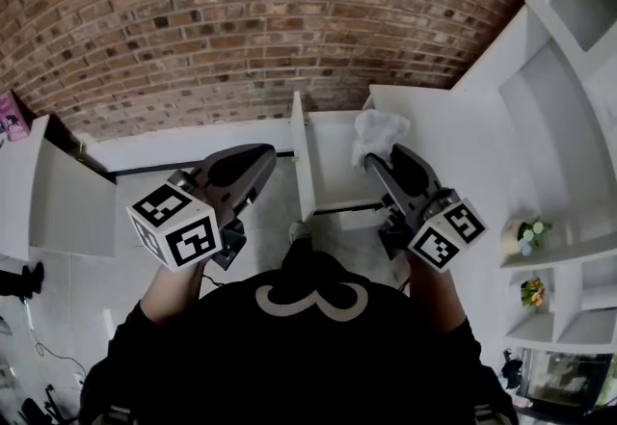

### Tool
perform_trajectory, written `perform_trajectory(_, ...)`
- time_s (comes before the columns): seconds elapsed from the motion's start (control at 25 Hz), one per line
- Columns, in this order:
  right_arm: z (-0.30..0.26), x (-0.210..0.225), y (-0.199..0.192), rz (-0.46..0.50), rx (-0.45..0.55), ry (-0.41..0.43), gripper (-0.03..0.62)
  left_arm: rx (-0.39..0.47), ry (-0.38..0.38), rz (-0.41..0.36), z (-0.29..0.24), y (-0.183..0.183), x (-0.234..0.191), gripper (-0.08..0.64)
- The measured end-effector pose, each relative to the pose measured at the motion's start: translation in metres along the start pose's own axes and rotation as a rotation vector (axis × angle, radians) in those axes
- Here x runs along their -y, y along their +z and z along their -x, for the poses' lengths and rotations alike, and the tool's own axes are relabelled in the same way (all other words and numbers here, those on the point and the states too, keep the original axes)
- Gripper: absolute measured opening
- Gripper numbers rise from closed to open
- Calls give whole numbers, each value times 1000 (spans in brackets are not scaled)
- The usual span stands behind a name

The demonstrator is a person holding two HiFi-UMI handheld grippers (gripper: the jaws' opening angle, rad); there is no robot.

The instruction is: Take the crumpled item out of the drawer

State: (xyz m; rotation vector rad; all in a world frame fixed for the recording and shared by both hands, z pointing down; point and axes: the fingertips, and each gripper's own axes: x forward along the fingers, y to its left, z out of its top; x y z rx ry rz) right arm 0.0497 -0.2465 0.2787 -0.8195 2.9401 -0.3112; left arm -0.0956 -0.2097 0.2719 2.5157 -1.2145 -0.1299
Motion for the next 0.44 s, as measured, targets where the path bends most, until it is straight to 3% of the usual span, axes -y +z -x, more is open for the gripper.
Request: perform_trajectory(0.44, 3, 9, 1, 21, -11, -30, 160, 6, -9, -7, -8, 1, -5, 3)
